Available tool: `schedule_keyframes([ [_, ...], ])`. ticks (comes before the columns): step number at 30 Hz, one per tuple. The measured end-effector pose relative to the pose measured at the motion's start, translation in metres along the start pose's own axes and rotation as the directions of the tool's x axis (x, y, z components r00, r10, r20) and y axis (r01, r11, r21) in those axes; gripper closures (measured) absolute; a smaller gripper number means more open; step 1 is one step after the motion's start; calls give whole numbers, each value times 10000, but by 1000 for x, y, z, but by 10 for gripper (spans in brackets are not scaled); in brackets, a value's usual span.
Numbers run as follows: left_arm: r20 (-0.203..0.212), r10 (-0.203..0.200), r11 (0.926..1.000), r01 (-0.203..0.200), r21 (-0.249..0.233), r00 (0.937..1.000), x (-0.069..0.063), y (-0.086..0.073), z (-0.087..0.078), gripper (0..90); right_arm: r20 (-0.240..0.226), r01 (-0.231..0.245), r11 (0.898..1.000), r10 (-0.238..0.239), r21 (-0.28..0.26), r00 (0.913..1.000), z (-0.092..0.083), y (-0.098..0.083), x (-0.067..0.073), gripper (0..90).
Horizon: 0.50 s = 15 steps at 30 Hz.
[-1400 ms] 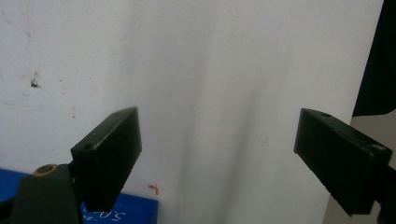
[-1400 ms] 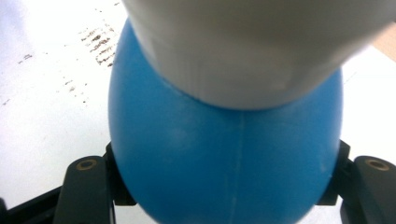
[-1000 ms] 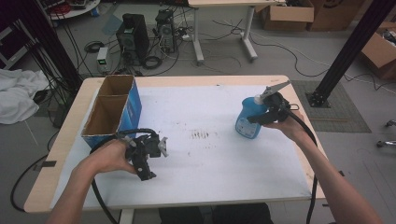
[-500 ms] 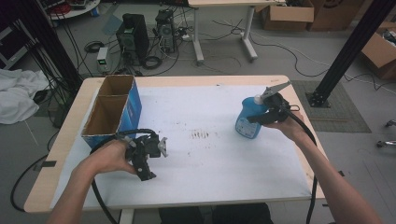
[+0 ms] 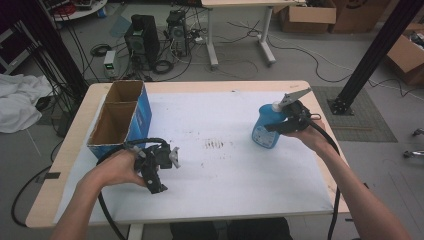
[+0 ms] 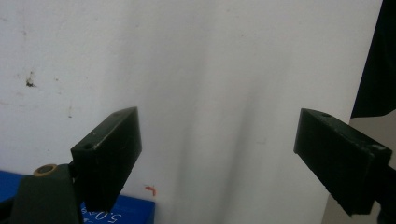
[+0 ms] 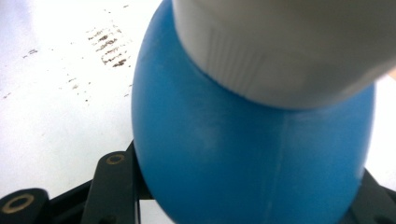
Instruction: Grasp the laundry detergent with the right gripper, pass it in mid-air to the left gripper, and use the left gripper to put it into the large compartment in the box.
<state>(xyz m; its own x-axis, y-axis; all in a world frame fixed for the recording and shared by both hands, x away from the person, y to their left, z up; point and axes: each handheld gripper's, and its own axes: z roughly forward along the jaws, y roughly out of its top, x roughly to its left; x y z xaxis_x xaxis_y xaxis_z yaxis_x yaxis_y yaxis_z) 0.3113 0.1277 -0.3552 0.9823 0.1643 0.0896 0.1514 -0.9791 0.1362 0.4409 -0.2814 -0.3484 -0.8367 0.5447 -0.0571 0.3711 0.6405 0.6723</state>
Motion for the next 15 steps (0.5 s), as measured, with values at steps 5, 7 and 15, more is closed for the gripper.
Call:
schedule_keyframes([
  [5, -10, -34, 10000, 34, -10, 10000, 0, 0, -1, 157, 6, 129, 9999, -129, -6, 9999, 0, 1, 1, 460],
  [7, -17, -107, 9999, 107, -46, 9999, 0, 0, -2, 157, -3, 169, 9999, -169, 12, 9999, 0, 1, 2, 462],
  [15, 1, -344, 9990, 344, -301, 9994, 2, -1, -8, 156, -305, 463, 9989, -466, -114, 9984, -4, 6, 9, 463],
])
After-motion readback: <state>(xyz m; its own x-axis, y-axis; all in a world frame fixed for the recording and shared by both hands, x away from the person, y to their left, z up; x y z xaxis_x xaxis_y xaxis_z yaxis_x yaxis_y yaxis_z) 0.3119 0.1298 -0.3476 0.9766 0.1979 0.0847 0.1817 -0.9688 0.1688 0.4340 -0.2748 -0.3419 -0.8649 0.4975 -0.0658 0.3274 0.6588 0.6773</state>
